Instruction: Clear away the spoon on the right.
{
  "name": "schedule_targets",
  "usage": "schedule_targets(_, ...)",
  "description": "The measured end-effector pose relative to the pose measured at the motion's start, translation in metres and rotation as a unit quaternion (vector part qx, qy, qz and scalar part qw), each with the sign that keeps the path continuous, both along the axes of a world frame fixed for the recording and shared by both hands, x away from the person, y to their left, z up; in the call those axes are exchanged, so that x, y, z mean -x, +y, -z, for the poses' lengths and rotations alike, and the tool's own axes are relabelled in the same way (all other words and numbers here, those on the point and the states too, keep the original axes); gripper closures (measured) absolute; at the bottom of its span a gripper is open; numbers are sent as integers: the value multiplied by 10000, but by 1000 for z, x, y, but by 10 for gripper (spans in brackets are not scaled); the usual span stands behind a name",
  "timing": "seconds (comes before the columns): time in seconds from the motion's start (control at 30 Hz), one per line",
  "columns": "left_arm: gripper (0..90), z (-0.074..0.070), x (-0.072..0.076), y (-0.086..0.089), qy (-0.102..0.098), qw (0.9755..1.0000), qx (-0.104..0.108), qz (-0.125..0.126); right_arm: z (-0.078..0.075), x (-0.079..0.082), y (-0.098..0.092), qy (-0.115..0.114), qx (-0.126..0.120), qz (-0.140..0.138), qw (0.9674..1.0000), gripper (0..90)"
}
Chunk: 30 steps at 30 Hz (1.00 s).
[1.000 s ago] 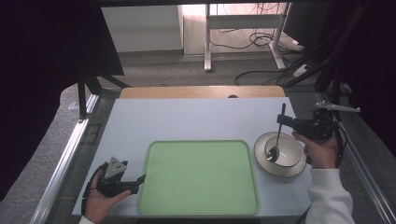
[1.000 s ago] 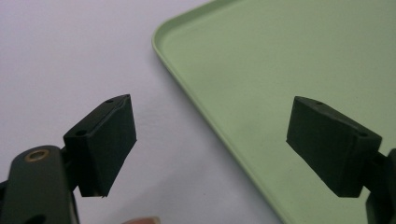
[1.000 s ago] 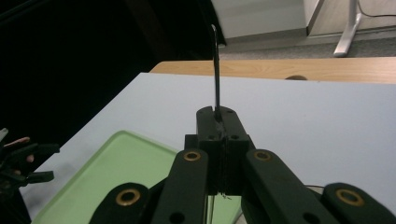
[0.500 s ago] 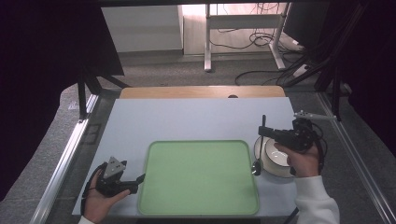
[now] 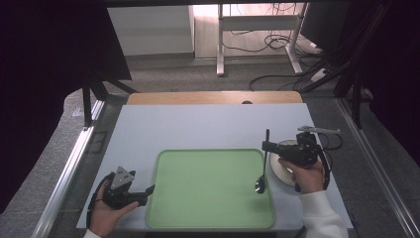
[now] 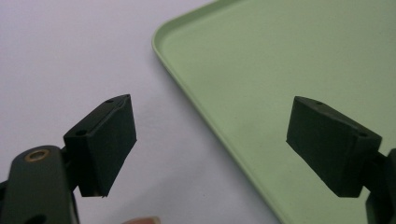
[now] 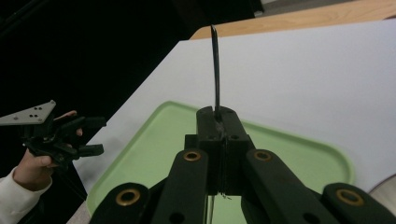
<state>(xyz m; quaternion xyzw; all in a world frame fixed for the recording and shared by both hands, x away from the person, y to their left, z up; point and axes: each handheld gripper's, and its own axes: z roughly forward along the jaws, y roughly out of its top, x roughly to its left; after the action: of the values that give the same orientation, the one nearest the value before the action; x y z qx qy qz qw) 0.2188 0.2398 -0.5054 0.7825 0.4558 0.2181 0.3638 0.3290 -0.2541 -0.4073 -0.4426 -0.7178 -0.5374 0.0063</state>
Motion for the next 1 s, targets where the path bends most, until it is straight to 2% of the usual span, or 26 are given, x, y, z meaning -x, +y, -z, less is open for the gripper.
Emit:
schedule_targets(0.2, 155, 0, 0, 1, 11, 10000, 33, 7, 7, 0, 12, 95, -4, -32, 10000, 897)
schedule_targets(0.3, 156, 4, -2, 1, 91, 10000, 39, -1, 15, 0, 24, 195, -19, -48, 9998, 897)
schedule_targets(0.43, 156, 1, -1, 2, 22, 9999, 99, -19, 21, 0, 35, 286, 13, -85, 9996, 897)
schedule_targets(0.67, 157, 0, -1, 5, 26, 9999, 129, -40, 35, 3, 46, 471, -21, 3, 9989, 897)
schedule_targets(0.9, 157, -1, 1, 4, 1, 9999, 147, -11, 56, 8, 60, 823, 148, 47, 9965, 897)
schedule_targets(1.0, 156, -1, 0, 5, 26, 9999, 124, -3, 61, 10, 63, 868, 195, 86, 9960, 897)
